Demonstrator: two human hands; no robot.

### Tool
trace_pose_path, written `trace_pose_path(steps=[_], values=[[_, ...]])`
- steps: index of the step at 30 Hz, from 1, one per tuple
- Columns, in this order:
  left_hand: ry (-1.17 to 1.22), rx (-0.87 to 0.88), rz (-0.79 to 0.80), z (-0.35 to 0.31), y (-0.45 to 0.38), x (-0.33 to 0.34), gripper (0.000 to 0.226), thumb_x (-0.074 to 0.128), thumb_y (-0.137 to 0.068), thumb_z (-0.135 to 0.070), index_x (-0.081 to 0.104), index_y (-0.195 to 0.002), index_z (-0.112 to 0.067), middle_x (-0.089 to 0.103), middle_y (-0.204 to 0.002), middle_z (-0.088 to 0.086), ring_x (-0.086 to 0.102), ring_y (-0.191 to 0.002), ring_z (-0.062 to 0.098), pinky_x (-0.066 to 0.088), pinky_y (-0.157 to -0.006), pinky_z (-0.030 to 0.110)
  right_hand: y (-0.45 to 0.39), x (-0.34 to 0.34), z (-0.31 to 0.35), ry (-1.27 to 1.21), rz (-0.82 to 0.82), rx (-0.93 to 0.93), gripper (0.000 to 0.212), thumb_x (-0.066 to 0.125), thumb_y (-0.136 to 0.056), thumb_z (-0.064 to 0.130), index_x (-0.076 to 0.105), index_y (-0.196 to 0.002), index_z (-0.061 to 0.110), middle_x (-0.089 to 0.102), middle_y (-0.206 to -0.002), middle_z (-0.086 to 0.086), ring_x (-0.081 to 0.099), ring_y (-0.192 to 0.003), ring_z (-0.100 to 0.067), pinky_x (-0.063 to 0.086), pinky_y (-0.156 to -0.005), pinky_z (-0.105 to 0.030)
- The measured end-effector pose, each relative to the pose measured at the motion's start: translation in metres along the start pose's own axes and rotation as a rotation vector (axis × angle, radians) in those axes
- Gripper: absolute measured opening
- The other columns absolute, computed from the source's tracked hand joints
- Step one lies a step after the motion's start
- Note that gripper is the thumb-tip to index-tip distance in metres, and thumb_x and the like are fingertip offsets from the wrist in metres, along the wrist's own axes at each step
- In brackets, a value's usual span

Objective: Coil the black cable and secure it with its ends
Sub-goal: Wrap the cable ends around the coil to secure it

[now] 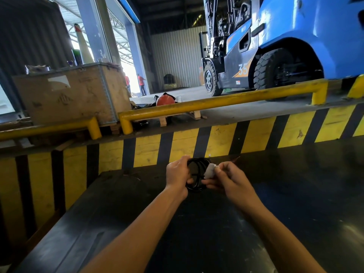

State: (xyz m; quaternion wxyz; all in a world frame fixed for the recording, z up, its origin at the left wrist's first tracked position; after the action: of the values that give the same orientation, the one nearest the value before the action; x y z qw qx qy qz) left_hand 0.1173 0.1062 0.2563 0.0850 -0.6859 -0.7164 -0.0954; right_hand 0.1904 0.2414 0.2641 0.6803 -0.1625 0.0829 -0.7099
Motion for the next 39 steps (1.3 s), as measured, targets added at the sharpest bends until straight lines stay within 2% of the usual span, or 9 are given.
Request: trace_pose_path(steps=[4,9,13,18,24,27,31,35,39], values=[[0.035,0.041,0.001,-0.005,0.001,0.003,0.025,0.057,-0.091,-0.019,0.053,-0.067,-0.011,0.04,-0.038,-0.003,0.032,-0.029,0.006,0.026,-0.029,0.019,-0.002,0.004,-0.007,0.041,-0.039,0.024,0.014,0.039,-0.097,0.013,0.05,-0.099,0.005,0.067,-0.095,-0.011,0.072,-0.081,-0.012,0.059,-0.065,-0.023],[0.063,0.089,0.044,-0.009,0.011,0.012,0.023,0.055,-0.093,-0.019,0.06,-0.072,-0.012,0.046,-0.038,-0.006,0.037,-0.032,0.005,0.03,-0.034,0.019,-0.001,-0.002,0.004,0.239,-0.206,-0.173,0.007,0.045,-0.095,0.015,0.051,-0.094,0.019,0.066,-0.091,0.003,0.069,-0.088,-0.006,0.059,-0.071,-0.025],[0.072,0.06,0.058,-0.004,0.014,0.018,0.019,0.057,-0.091,-0.023,0.064,-0.076,-0.013,0.056,-0.055,0.001,0.046,-0.041,0.008,0.034,-0.04,0.02,0.002,0.0,0.009,0.312,-0.217,-0.257,0.006,0.045,-0.095,0.015,0.051,-0.096,0.016,0.065,-0.091,0.008,0.065,-0.088,0.0,0.057,-0.069,-0.02],[0.025,-0.008,0.088,0.005,0.015,0.02,0.018,0.056,-0.092,-0.03,0.066,-0.085,-0.017,0.065,-0.079,0.007,0.058,-0.069,0.016,0.044,-0.056,0.026,0.002,0.0,0.01,0.337,-0.18,-0.283,0.006,0.046,-0.095,0.013,0.051,-0.098,0.013,0.062,-0.092,0.006,0.063,-0.087,-0.002,0.054,-0.067,-0.015],[-0.025,-0.045,0.143,0.009,0.016,0.024,0.02,0.054,-0.093,-0.031,0.065,-0.09,-0.015,0.062,-0.072,0.003,0.053,-0.053,0.008,0.042,-0.053,0.024,0.004,0.0,0.011,0.358,-0.152,-0.332,0.01,0.045,-0.095,0.014,0.048,-0.092,0.022,0.064,-0.095,-0.002,0.066,-0.084,-0.015,0.06,-0.069,-0.03],[-0.051,-0.062,0.175,0.009,0.017,0.027,0.021,0.054,-0.093,-0.032,0.065,-0.091,-0.015,0.061,-0.07,0.002,0.051,-0.046,0.005,0.042,-0.051,0.023,0.003,-0.001,0.011,0.362,-0.14,-0.342,0.005,0.046,-0.095,0.012,0.049,-0.094,0.017,0.064,-0.091,0.0,0.066,-0.082,-0.01,0.059,-0.067,-0.026],[-0.079,-0.071,0.208,0.01,0.015,0.028,0.021,0.054,-0.093,-0.031,0.065,-0.091,-0.013,0.06,-0.067,0.001,0.048,-0.04,0.004,0.04,-0.05,0.022,0.002,0.0,0.012,0.387,-0.089,-0.328,0.014,0.046,-0.095,0.012,0.048,-0.09,0.025,0.062,-0.086,0.007,0.064,-0.08,0.001,0.054,-0.065,-0.017],[-0.088,-0.042,0.215,0.006,0.013,0.028,0.02,0.056,-0.092,-0.028,0.066,-0.09,-0.011,0.058,-0.061,0.0,0.048,-0.039,0.004,0.04,-0.045,0.02,0.002,0.0,0.01,0.471,-0.07,-0.34,0.006,0.049,-0.094,0.015,0.052,-0.094,0.02,0.064,-0.092,0.001,0.064,-0.085,-0.006,0.056,-0.07,-0.022],[-0.158,0.058,0.256,0.002,0.013,0.032,0.022,0.057,-0.092,-0.026,0.072,-0.093,-0.011,0.065,-0.077,0.005,0.057,-0.056,0.009,0.043,-0.047,0.02,0.008,-0.001,0.017,0.669,-0.153,-0.47,0.006,0.055,-0.09,0.014,0.056,-0.095,0.018,0.062,-0.091,0.001,0.062,-0.08,-0.006,0.053,-0.067,-0.019]])
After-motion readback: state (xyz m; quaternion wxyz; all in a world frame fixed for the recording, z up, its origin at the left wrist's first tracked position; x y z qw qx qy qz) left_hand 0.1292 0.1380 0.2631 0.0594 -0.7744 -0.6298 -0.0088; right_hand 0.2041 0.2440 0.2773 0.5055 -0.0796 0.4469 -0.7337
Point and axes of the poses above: each hand's wrist, its own y-axis away from the middle knuckle, its own x-axis out of the palm, z = x × y, the point moved 8 cm from there along -y, towards the middle knuckle
